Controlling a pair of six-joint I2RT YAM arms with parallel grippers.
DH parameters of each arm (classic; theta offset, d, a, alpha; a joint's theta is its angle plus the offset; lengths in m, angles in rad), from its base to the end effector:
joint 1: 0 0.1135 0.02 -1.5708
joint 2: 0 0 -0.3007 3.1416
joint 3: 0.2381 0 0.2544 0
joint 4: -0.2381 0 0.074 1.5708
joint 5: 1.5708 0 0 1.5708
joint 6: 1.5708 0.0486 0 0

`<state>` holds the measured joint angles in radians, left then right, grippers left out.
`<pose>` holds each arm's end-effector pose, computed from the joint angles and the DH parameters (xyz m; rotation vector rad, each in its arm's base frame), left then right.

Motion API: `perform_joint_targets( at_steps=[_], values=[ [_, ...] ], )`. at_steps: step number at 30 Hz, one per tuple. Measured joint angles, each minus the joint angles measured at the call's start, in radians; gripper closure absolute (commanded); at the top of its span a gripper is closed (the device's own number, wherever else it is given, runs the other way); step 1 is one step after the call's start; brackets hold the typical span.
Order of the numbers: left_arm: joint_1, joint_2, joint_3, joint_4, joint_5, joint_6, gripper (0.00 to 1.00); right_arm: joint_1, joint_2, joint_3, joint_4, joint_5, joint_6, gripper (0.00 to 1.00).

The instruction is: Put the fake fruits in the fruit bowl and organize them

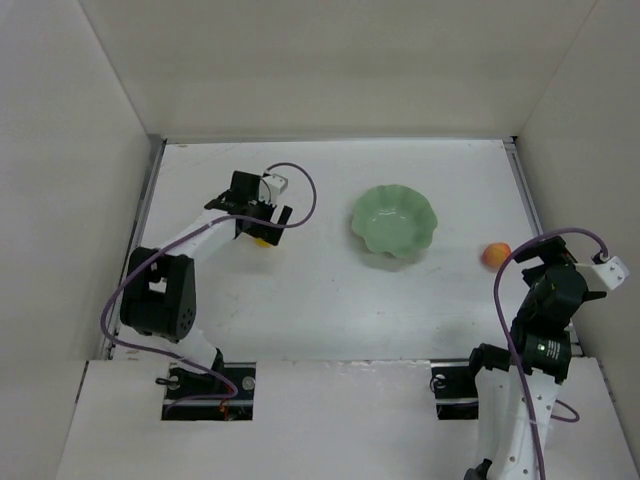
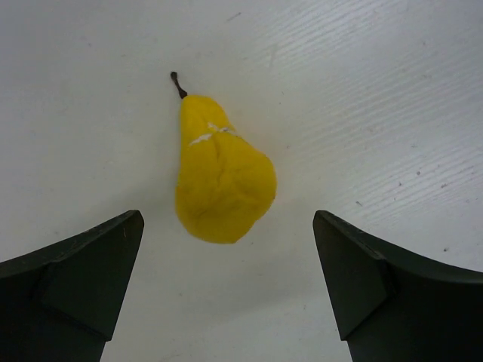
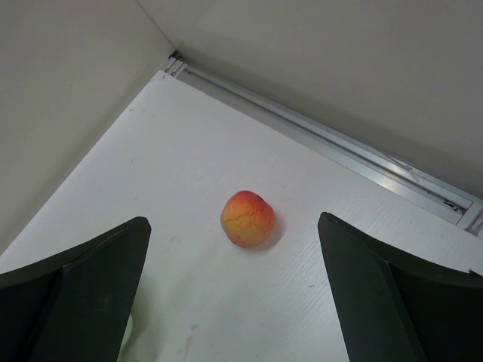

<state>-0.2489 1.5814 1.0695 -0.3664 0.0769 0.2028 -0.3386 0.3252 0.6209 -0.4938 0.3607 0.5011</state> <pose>0.3347 -0.0889 0.2511 0.5815 2.3789 -0.1145 0.0615 -0.0398 0.3155 0.9471 1.4837 -0.2006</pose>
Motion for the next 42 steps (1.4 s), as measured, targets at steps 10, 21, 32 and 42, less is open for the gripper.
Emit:
perform_joint_targets(
  at_steps=[10, 21, 32, 42],
  values=[
    [-0.026, 0.187, 0.001, 0.03, -0.074, 0.013, 0.56, 0.0, -0.002, 0.0, -0.001, -0.003, -0.016, 0.0],
    [-0.148, 0.141, 0.08, 0.043, -0.107, 0.065, 0.74, 0.014, 0.037, -0.01, 0.015, -0.009, -0.016, 0.0],
    [-0.532, 0.397, 0.697, 0.098, -0.098, 0.117, 0.56, 0.059, 0.285, -0.039, 0.057, -0.065, 0.035, 0.0],
    [-0.616, 0.701, 0.812, 0.07, -0.08, 0.118, 0.11, 0.037, 0.478, -0.042, 0.137, -0.143, 0.057, 0.0]
  ],
)
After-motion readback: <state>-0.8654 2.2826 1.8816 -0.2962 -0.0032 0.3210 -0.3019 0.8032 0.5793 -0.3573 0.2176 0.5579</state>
